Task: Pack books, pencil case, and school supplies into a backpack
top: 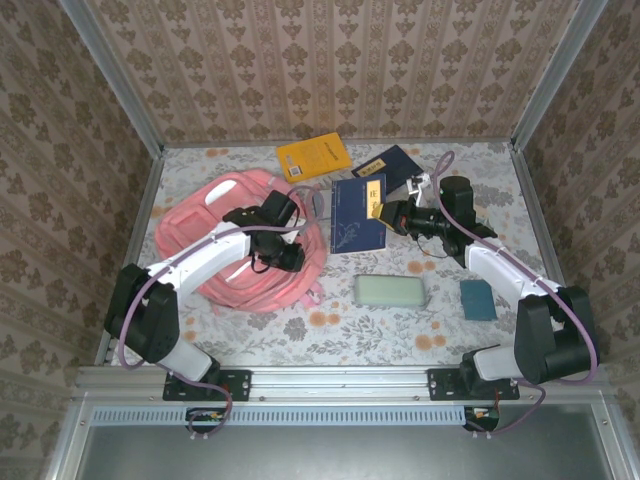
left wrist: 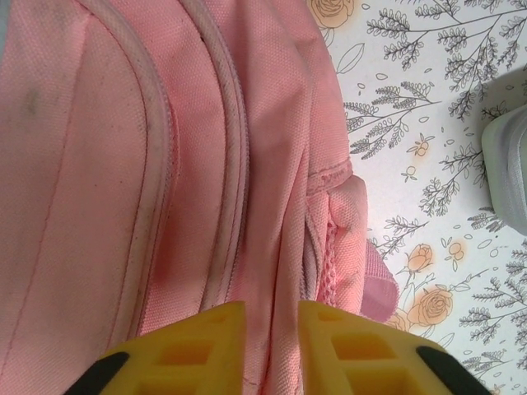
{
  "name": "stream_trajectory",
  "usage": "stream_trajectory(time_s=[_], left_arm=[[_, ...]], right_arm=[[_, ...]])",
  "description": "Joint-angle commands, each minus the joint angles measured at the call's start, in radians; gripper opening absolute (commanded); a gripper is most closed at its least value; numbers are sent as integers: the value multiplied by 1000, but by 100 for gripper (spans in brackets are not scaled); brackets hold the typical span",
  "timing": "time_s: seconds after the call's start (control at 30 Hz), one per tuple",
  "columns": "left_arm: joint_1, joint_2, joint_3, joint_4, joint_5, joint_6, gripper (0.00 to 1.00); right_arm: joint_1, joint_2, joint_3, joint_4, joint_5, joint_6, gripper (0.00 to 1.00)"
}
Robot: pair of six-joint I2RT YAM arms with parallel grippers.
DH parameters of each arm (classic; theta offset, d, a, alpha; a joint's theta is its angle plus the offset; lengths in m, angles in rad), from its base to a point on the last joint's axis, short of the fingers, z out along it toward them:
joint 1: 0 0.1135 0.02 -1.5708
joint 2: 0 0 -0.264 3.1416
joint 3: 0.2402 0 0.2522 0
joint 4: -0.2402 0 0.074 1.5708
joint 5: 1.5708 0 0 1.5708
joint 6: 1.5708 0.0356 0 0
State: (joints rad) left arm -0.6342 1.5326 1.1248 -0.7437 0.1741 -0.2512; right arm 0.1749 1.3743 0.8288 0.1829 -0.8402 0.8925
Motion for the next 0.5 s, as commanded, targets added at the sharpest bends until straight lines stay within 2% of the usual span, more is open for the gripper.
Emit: stream_trajectory(time_s=[0.0, 0.23, 0.33, 0.47], left_arm=[[-10, -16, -25, -22, 26, 12, 30], [-15, -31, -61, -37, 28, 20, 27], [-16, -33, -63, -39, 23, 18, 15], [-16, -52, -44, -47, 6, 18, 10]], right_arm=[[6, -18, -7, 43, 5, 3, 0], [7, -9, -3, 52, 4, 4, 0], [9, -7, 0, 52, 3, 6, 0], [13, -9, 0, 51, 3, 6, 0]])
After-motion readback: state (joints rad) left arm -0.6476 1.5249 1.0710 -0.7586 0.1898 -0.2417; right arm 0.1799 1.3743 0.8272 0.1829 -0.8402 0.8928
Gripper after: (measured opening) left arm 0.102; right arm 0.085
